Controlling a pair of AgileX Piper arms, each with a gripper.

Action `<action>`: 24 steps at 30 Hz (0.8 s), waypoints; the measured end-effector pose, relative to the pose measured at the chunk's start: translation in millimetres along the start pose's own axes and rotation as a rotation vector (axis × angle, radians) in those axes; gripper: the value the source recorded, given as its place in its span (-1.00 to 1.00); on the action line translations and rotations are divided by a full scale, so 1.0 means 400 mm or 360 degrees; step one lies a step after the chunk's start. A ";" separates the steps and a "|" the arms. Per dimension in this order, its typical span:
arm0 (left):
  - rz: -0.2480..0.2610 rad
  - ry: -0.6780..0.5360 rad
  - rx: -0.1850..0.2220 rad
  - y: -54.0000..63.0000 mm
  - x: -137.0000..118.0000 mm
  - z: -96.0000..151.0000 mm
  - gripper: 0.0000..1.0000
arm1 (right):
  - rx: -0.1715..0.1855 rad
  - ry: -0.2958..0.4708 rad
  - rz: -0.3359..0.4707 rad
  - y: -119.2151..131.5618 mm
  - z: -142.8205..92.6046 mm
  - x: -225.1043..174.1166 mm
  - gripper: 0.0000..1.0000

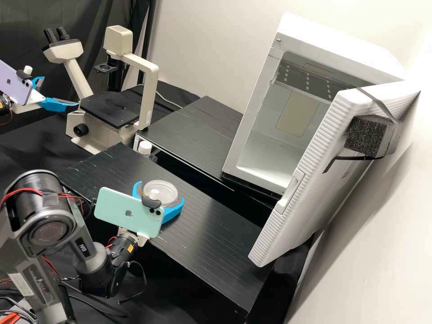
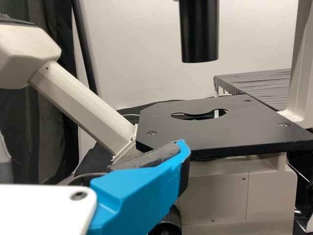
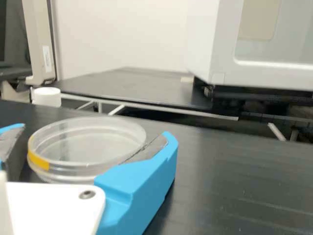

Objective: Move the petri dish to the bench.

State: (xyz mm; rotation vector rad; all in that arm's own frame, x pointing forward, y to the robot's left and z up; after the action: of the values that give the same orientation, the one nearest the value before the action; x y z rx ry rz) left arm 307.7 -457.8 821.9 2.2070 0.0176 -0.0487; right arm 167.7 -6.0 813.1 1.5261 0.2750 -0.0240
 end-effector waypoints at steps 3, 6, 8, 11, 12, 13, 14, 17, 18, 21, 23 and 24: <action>0.0000 0.0000 0.0000 0.000 0.000 0.000 1.00 | 0.0000 0.0030 0.0008 0.012 -0.013 -0.016 1.00; 0.0000 0.0000 0.0000 0.000 0.000 0.000 1.00 | 0.0012 0.0003 0.0024 0.029 -0.027 -0.045 1.00; 0.0000 0.0000 0.0000 0.000 0.000 0.000 1.00 | -0.0022 -0.0008 0.0087 0.043 -0.045 -0.065 1.00; 0.0000 0.0000 0.0000 0.000 0.000 0.000 1.00 | -0.0140 0.0041 0.0233 0.063 -0.086 -0.088 1.00; 0.0000 0.0000 0.0000 0.000 0.000 0.000 1.00 | -0.0191 0.0070 0.0306 0.071 -0.103 -0.096 1.00; 0.0000 0.0000 0.0000 0.000 0.000 0.000 1.00 | -0.0219 0.0094 0.0378 0.078 -0.117 -0.102 1.00; 0.0000 0.0000 0.0000 0.000 0.000 0.000 1.00 | -0.0232 0.0122 0.0434 0.083 -0.129 -0.107 1.00; 0.0000 0.0000 0.0000 0.000 0.000 0.000 1.00 | -0.0207 0.0234 0.0599 0.095 -0.168 -0.122 1.00; 0.0000 0.0000 0.0000 0.000 0.000 0.000 1.00 | -0.0180 0.0280 0.0635 0.095 -0.181 -0.127 1.00; 0.0000 0.0000 0.0000 0.000 0.000 0.000 1.00 | -0.0059 0.0393 0.0690 0.092 -0.213 -0.141 1.00; 0.0000 0.0000 0.0000 0.000 0.000 0.000 1.00 | 0.0052 0.0349 0.0704 0.080 -0.228 -0.172 1.00; 0.0000 0.0000 0.0000 0.000 0.000 0.000 1.00 | 0.0092 0.0339 0.0694 0.070 -0.234 -0.193 1.00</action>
State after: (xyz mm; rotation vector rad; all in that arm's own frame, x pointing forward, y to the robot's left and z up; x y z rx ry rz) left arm 307.7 -457.8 821.9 2.2070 0.0176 -0.0487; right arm 82.8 75.9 853.7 1.6206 0.1057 0.4810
